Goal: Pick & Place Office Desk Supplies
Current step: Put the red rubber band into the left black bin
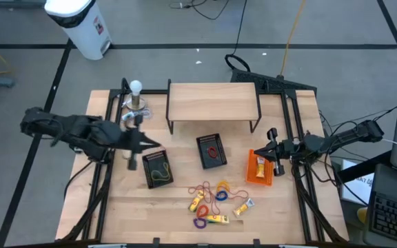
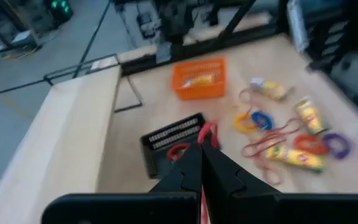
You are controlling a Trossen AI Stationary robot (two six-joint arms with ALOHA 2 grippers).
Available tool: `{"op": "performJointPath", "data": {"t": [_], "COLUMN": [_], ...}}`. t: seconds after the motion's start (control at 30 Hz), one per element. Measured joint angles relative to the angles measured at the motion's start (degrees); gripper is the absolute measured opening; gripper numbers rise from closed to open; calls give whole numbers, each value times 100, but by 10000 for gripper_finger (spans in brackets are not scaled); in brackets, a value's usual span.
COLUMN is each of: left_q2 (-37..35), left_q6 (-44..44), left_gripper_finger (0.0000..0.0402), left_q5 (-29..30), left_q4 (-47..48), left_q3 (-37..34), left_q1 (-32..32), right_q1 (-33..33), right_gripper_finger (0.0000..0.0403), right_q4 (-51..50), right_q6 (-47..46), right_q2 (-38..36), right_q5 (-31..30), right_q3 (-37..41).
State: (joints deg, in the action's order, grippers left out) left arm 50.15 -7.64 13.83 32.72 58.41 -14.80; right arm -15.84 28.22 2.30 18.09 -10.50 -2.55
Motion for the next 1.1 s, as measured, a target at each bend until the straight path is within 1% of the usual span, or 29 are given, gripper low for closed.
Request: {"op": "performJointPath", "data": {"t": [0.13, 0.27, 0.4, 0.5, 0.67, 0.77, 0.97, 1.1], "left_q2": [-979, -1866, -2572, -2994, -3453, -3620, -3794, -3791], "left_q6": [135, 151, 287, 391, 496, 524, 760, 643], "left_gripper_finger": [0, 0, 0, 0, 0, 0, 0, 0], "left_q5": [-134, -167, -337, -335, -299, -284, -282, -277], "left_q4": [-549, -1425, -2469, -2824, -3394, -3619, -3626, -3601], "left_q3": [-823, -1700, -2494, -2954, -3658, -3961, -4150, -4205], "left_q1": [37, 32, 32, 32, 32, 32, 32, 32], "right_q1": [0, 0, 0, 0, 0, 0, 0, 0], "right_gripper_finger": [4, 4, 4, 4, 4, 4, 4, 4], "right_q4": [5, -1, -32, -30, -131, -200, -196, -196], "right_q6": [3, -6, -8, -14, -219, -336, -685, -789], "right_q2": [0, 0, 0, -2, -2, 0, 0, 0], "right_q5": [2, 0, 0, 1, 2, 2, 4, 4], "right_q3": [0, 0, 4, 4, 4, 4, 4, 2]}}
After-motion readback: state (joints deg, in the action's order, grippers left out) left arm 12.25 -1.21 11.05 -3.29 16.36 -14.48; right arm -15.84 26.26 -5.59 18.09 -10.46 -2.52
